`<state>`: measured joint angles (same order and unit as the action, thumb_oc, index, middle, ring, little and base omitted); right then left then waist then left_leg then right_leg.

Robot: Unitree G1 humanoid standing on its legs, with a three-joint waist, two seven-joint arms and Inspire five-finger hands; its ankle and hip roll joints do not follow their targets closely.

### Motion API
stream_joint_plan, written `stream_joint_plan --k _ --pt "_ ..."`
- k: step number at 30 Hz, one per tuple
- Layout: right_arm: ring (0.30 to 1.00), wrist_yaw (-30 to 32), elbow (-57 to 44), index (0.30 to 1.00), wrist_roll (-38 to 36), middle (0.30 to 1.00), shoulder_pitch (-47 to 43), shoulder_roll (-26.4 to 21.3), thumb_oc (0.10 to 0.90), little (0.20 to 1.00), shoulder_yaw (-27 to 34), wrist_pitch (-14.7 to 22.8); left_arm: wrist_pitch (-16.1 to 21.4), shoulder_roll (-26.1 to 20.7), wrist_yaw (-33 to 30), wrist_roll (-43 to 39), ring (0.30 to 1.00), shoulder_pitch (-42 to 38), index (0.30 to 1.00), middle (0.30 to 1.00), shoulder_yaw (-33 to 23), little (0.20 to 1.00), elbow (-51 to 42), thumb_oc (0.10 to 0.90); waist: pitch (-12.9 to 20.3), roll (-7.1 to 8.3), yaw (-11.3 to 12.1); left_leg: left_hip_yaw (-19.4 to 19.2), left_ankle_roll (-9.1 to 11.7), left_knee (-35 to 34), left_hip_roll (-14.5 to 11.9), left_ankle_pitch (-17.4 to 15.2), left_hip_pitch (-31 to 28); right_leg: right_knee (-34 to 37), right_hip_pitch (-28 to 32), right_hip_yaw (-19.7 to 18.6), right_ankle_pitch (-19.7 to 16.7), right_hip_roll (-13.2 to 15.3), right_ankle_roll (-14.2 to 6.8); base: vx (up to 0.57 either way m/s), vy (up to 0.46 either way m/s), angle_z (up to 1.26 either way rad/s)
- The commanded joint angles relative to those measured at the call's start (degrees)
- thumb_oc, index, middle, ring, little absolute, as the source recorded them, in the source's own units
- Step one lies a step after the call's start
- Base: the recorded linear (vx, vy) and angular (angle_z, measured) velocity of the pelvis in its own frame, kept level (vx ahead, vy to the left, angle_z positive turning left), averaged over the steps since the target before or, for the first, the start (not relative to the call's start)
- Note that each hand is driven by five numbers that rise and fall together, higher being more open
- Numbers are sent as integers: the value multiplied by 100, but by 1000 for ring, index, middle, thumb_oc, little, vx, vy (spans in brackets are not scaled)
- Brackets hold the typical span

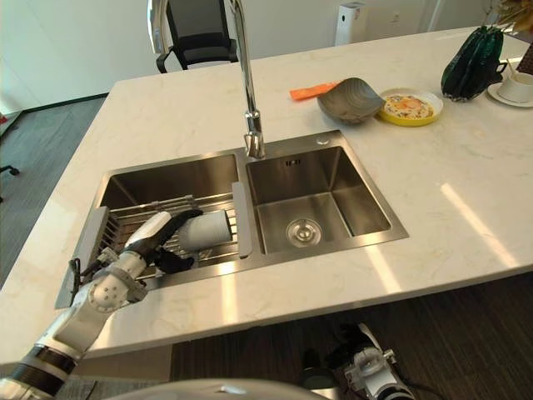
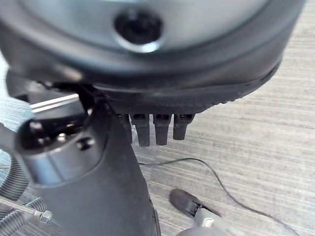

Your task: Place the dishes in the dishwasher.

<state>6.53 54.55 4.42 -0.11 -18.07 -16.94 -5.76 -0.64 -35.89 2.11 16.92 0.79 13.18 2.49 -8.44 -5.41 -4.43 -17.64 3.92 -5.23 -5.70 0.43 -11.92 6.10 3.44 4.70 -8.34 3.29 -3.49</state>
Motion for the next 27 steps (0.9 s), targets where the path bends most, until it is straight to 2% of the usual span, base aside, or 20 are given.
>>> stream_joint_plan --k 1,7,16,22,23,27 --pt "900 140 -137 900 23 900 -358 -6 800 900 64 148 239 -89 -426 158 900 -832 900 900 182 900 -176 800 56 312 -83 213 224 23 -128 31 339 -110 809 149 1227 343 -450 0 0 0" --pt "900 186 -76 900 33 900 -376 44 800 900 51 145 274 141 -508 154 900 -929 900 900 315 900 -245 800 52 293 -104 236 214 23 -110 13 344 -110 812 182 1227 362 -451 0 1 7" --pt "900 279 27 900 56 900 -386 47 800 900 34 154 313 204 -616 253 900 -1183 900 900 453 900 -277 800 51 253 -137 220 224 23 -106 21 360 -110 787 196 1212 380 -459 -1 0 0" --pt "900 332 59 900 54 900 -437 70 800 900 -24 195 352 113 -615 735 900 -1441 900 900 810 900 -73 800 53 230 -213 188 227 23 -111 11 354 -110 766 174 1200 381 -471 0 0 0" --pt "900 348 73 900 48 900 -440 77 800 900 -45 223 380 90 -641 808 300 -1534 300 300 893 300 -14 400 53 229 -229 183 230 23 -113 14 351 -110 762 168 1199 378 -470 0 0 0" --pt "900 367 132 900 52 900 -406 83 800 900 -28 228 350 -18 -626 1094 300 -1537 300 300 970 300 91 400 56 229 -245 156 232 23 -114 10 343 -110 752 150 1196 369 -476 0 0 0"
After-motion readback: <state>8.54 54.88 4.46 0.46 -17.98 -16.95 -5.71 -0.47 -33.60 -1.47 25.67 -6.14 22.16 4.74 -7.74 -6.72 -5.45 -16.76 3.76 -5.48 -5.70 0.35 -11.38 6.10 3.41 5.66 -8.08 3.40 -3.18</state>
